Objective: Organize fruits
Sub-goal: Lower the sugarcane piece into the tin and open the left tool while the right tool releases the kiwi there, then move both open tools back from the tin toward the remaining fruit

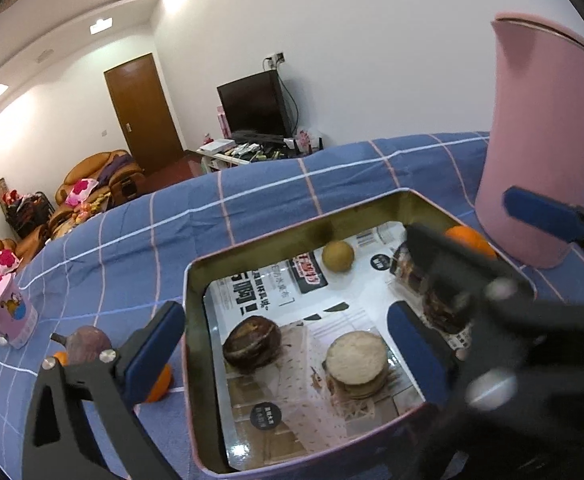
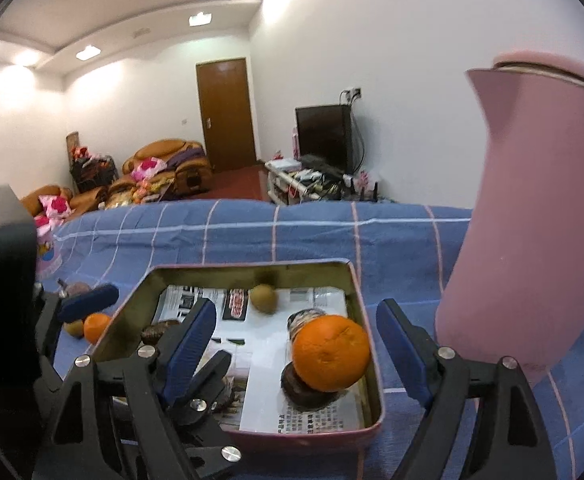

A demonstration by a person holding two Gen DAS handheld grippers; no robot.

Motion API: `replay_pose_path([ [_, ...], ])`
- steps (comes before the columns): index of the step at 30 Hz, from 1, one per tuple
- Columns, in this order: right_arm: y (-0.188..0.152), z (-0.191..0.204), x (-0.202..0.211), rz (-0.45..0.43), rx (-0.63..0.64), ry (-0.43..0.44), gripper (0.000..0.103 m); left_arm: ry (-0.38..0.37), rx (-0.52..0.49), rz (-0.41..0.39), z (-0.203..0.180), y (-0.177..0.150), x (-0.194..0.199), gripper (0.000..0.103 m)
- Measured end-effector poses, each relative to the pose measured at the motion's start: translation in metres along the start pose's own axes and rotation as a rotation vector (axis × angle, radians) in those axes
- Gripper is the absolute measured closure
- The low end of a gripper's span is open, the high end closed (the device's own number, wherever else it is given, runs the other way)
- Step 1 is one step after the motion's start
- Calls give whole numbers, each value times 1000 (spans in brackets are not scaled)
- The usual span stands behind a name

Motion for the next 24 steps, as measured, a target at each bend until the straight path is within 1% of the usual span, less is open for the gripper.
replay_pose_path([
  [4, 4, -10, 8, -50, -42, -43, 19, 6, 19, -6, 4, 1, 1, 0],
  [6, 6, -16, 12, -71, -65, -84, 19, 9, 24, -14, 4, 0, 3, 0],
  [9, 6, -24, 14, -80, -92, -121, 19, 14, 29, -33, 7, 0, 6, 0],
  [16, 2, -32, 0, -11, -121, -126, 19, 10, 47, -57, 11, -2, 12, 0],
  [24, 0, -32, 12, -48, -127, -157, 19, 10, 59, -77, 15, -6, 20, 0],
])
Point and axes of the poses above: each gripper's, at about its wrist camera, not at the fingertips, and x roughly against the way its jaws point, z to its left, y to its top, the point moved 1 cm from there along -x, roughly the way its jaws point, and after that the axes turned 12 degrees about -y, right-handed, at the moved point
